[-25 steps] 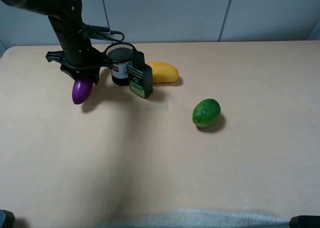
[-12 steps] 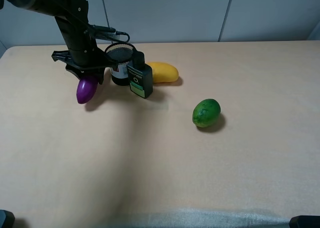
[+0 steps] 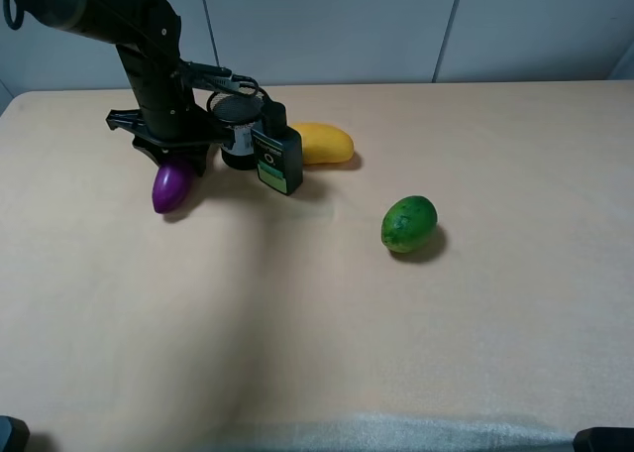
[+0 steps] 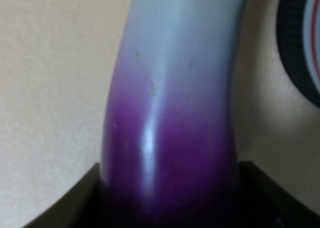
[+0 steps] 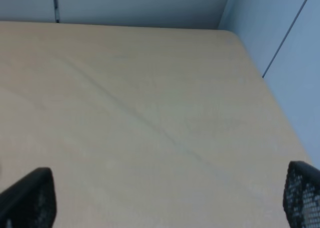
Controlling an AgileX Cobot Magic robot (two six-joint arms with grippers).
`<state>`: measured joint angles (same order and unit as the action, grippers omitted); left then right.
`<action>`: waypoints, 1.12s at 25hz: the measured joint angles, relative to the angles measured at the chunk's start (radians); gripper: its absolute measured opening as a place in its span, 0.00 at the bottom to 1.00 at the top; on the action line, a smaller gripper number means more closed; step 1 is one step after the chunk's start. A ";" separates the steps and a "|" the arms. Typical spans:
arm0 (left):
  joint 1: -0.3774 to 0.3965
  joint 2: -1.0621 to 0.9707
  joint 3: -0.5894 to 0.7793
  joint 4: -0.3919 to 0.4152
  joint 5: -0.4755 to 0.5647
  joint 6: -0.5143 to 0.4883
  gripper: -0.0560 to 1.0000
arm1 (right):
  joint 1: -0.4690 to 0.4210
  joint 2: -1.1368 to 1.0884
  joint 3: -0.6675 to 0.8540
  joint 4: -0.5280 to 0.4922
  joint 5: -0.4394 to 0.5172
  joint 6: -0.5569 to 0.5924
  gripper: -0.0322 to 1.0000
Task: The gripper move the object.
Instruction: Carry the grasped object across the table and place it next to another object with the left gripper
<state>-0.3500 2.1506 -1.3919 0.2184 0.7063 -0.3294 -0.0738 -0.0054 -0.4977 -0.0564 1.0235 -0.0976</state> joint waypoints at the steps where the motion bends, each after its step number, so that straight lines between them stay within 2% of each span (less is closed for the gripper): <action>1: 0.000 0.004 0.000 0.000 -0.001 0.001 0.61 | 0.000 0.000 0.000 0.000 0.000 0.000 0.70; 22: 0.000 0.007 0.000 0.047 0.012 0.006 0.62 | 0.000 0.000 0.000 0.000 0.000 0.000 0.70; 25: 0.000 0.007 0.000 0.047 0.010 0.007 0.65 | 0.000 0.000 0.000 0.000 0.000 0.000 0.70; 28: 0.000 0.007 0.000 0.047 0.010 0.007 0.73 | 0.000 0.000 0.000 0.000 0.000 0.000 0.70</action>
<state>-0.3500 2.1580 -1.3919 0.2650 0.7159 -0.3220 -0.0738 -0.0054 -0.4977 -0.0564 1.0235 -0.0976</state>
